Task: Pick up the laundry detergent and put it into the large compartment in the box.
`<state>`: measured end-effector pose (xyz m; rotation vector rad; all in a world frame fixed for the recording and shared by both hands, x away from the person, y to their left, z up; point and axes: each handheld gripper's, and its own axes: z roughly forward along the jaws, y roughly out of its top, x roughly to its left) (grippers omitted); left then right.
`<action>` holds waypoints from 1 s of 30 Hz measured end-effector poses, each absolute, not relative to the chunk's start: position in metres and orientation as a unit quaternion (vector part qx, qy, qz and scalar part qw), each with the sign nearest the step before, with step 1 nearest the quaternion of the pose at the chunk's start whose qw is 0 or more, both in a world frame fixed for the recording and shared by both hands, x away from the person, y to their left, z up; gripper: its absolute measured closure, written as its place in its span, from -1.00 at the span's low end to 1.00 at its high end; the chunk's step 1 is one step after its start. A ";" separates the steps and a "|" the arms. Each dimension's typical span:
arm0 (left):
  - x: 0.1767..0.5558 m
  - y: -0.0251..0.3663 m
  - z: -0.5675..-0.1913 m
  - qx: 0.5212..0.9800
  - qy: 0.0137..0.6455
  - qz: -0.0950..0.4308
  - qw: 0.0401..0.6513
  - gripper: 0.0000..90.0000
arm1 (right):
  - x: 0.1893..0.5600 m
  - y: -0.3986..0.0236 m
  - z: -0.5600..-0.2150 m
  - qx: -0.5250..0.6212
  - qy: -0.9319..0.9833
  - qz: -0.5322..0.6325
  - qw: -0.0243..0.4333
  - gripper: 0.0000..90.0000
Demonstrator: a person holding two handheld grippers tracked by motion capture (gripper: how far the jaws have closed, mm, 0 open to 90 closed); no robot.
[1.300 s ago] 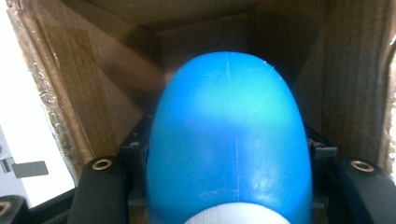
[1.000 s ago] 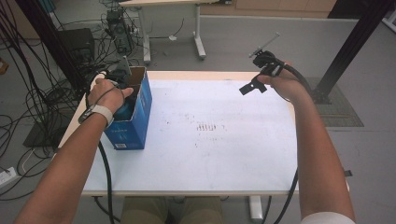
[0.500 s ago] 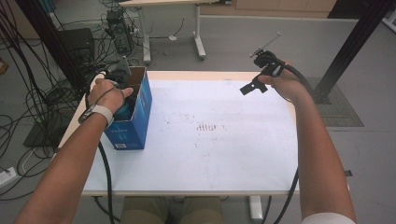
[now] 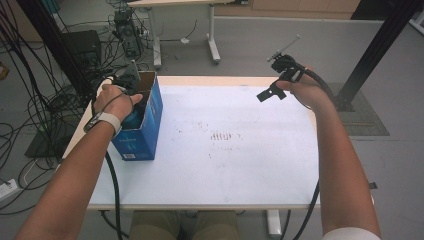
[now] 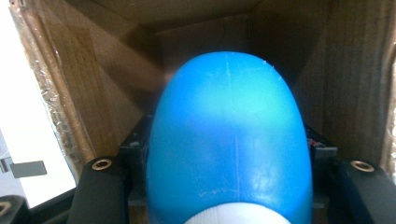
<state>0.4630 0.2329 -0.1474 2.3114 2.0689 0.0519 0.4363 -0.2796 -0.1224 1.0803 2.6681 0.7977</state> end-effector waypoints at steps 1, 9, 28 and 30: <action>0.463 0.233 -0.147 0.745 0.667 0.017 0.019 -0.15 | 0.436 -0.280 -0.122 0.361 0.890 0.267 0.077 -0.77; 0.463 0.232 -0.148 0.745 0.666 0.018 0.020 -0.15 | 0.436 -0.281 -0.122 0.361 0.890 0.268 0.078 -0.77; 0.461 0.231 -0.148 0.745 0.666 0.020 0.028 -0.17 | 0.435 -0.283 -0.123 0.363 0.889 0.269 0.077 -0.77; 0.463 0.231 -0.149 0.746 0.665 0.015 0.026 -0.20 | 0.435 -0.283 -0.123 0.364 0.888 0.269 0.077 -0.77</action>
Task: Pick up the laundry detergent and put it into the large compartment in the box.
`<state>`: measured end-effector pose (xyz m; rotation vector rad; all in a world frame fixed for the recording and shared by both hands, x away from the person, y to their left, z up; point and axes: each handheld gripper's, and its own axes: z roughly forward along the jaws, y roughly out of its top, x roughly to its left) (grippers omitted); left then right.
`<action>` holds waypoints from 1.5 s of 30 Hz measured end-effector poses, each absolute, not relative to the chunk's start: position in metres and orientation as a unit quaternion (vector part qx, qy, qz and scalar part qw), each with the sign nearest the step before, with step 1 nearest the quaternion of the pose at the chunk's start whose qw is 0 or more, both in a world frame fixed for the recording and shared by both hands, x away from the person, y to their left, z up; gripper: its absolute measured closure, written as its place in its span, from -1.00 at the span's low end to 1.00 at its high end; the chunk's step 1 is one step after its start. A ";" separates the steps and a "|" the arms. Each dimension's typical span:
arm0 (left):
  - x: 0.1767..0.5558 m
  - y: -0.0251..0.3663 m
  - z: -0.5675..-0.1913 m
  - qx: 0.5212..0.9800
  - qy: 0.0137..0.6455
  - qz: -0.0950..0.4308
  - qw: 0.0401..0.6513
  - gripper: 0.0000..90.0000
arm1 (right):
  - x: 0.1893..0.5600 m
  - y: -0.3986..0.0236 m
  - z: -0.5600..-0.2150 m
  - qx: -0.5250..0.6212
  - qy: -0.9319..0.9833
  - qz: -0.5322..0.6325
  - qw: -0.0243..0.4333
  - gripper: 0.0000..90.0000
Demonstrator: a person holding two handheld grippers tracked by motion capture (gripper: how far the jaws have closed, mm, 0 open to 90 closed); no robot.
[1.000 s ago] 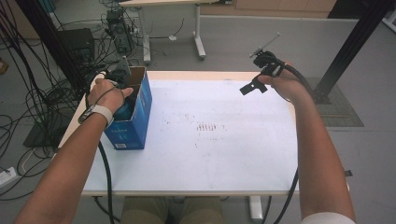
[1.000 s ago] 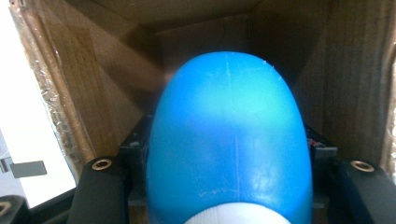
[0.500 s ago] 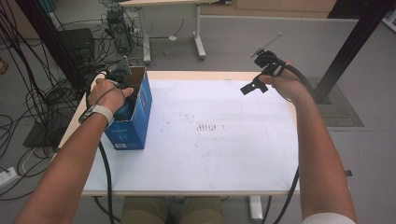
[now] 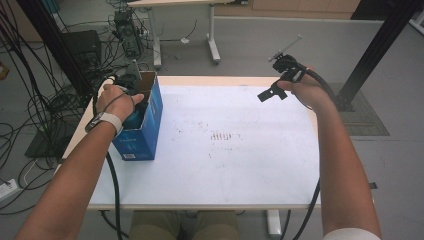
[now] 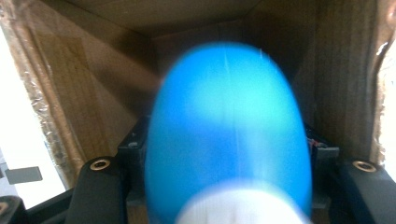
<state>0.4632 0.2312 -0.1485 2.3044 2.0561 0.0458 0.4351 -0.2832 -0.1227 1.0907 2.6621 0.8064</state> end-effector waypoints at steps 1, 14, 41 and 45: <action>0.463 0.231 -0.148 0.744 0.667 0.016 0.025 -0.22 | 0.435 -0.283 -0.123 0.364 0.888 0.269 0.077 -0.77; 0.460 0.237 -0.147 0.744 0.667 0.019 0.035 -0.35 | 0.436 -0.281 -0.124 0.361 0.890 0.268 0.075 -0.77; 0.457 0.243 -0.133 0.759 0.649 0.010 0.043 -0.39 | 0.432 -0.283 -0.119 0.363 0.889 0.267 0.079 -0.77; 0.456 0.243 -0.130 0.761 0.647 0.009 0.044 -0.41 | 0.431 -0.284 -0.119 0.364 0.889 0.268 0.079 -0.77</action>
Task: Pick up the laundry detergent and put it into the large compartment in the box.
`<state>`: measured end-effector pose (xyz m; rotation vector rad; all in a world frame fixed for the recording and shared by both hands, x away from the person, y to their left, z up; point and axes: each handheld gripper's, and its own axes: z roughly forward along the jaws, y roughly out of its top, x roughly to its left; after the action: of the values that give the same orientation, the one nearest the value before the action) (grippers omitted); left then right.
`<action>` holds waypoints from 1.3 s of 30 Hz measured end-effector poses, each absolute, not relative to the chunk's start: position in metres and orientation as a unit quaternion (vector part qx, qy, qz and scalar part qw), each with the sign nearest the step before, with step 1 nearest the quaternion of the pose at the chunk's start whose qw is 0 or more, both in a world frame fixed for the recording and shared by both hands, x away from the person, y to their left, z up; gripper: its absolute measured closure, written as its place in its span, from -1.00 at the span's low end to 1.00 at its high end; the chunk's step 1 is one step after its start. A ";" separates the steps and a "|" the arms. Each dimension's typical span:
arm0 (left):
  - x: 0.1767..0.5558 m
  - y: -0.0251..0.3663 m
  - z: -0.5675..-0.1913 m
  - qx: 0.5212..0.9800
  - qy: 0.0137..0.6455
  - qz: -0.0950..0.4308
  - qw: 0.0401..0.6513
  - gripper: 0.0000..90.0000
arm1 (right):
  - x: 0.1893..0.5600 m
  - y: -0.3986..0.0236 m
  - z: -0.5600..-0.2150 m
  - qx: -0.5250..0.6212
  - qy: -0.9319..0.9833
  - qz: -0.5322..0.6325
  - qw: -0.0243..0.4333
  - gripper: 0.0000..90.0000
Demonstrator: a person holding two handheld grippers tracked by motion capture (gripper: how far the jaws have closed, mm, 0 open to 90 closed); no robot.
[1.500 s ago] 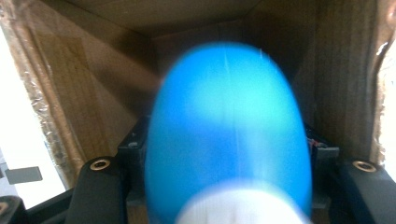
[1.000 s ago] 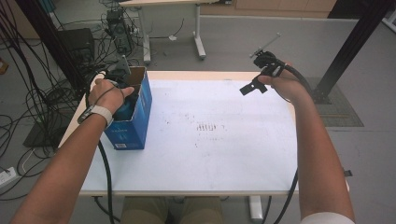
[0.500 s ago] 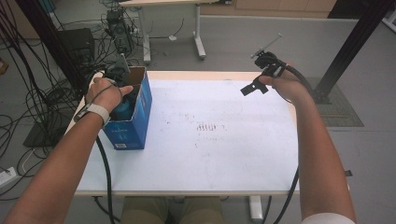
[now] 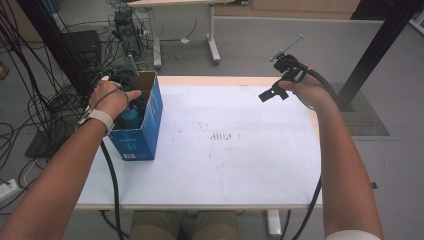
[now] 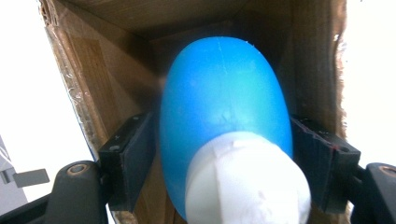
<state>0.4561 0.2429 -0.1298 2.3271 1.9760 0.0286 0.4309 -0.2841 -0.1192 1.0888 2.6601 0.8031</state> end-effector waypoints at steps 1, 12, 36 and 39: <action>0.456 0.243 -0.129 0.763 0.645 0.010 0.044 -0.42 | 0.431 -0.284 -0.119 0.365 0.888 0.268 0.078 -0.77; 0.456 0.248 -0.125 0.765 0.642 -0.003 0.044 -0.54 | 0.429 -0.277 -0.114 0.356 0.891 0.270 0.082 -0.77; 0.441 0.254 -0.089 0.784 0.613 0.000 0.100 -0.83 | 0.419 -0.285 -0.107 0.363 0.887 0.271 0.090 -0.77; 0.438 0.251 -0.080 0.786 0.609 0.007 0.101 -0.83 | 0.417 -0.285 -0.106 0.364 0.886 0.272 0.091 -0.77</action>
<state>0.4384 0.2514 -0.0803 2.3228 1.8006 0.0214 0.4172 -0.2854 -0.1055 1.0825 2.6329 0.8069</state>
